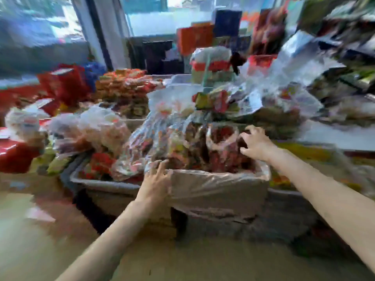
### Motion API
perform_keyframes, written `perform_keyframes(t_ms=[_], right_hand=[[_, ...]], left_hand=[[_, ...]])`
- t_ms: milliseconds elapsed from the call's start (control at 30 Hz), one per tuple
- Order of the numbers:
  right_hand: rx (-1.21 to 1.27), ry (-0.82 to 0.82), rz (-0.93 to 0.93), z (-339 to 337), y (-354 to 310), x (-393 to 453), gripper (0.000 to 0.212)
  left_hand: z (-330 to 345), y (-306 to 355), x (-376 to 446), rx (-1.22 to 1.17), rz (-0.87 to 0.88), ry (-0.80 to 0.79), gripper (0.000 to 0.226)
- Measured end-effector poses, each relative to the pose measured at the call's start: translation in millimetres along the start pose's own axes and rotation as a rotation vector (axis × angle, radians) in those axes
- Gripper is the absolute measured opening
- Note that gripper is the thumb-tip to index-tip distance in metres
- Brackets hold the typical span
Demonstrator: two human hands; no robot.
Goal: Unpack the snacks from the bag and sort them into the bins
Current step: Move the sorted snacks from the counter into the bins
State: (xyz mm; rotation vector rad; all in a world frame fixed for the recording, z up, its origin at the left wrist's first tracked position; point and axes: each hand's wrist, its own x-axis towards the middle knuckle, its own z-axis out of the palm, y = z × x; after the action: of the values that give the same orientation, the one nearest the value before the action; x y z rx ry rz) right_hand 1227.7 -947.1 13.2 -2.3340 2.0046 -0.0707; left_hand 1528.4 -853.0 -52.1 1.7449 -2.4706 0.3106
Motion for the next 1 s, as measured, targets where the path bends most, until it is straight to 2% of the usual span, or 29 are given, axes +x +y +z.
perform_keyframes(t_ms=[67, 133, 233, 267, 333, 467, 567, 767, 900, 1000], right_hand=[[0.017, -0.039, 0.15, -1, 95, -37, 0.04], [0.047, -0.085, 0.249, 2, 179, -71, 0.039], [0.031, -0.06, 0.334, 6, 292, -119, 0.037], [0.024, -0.044, 0.357, 5, 328, -133, 0.037], [0.012, -0.07, 0.412, -2, 398, -155, 0.04], [0.078, -0.212, 0.575, -12, 504, -198, 0.037], [0.075, -0.177, 0.605, -23, 570, -193, 0.037], [0.115, -0.199, 0.57, -1, 671, -128, 0.026], [0.07, -0.232, 0.554, 6, 736, -55, 0.038], [0.078, -0.306, 0.517, 16, 774, -5, 0.048]], left_hand=[[-9, 80, 47, -0.045, 0.15, 0.045, 0.04], [-15, 159, 86, -0.061, 0.22, 0.019, 0.032], [-6, 273, 143, -0.192, 0.234, 0.007, 0.034], [3, 311, 164, -0.246, 0.177, 0.002, 0.037], [16, 386, 203, -0.29, 0.097, -0.107, 0.038], [24, 507, 250, -0.321, 0.198, -0.258, 0.037], [22, 562, 308, -0.326, 0.254, -0.237, 0.034], [48, 623, 429, -0.346, 0.211, -0.261, 0.035], [81, 653, 518, -0.349, 0.155, -0.289, 0.036], [103, 675, 556, -0.316, 0.092, -0.394, 0.038]])
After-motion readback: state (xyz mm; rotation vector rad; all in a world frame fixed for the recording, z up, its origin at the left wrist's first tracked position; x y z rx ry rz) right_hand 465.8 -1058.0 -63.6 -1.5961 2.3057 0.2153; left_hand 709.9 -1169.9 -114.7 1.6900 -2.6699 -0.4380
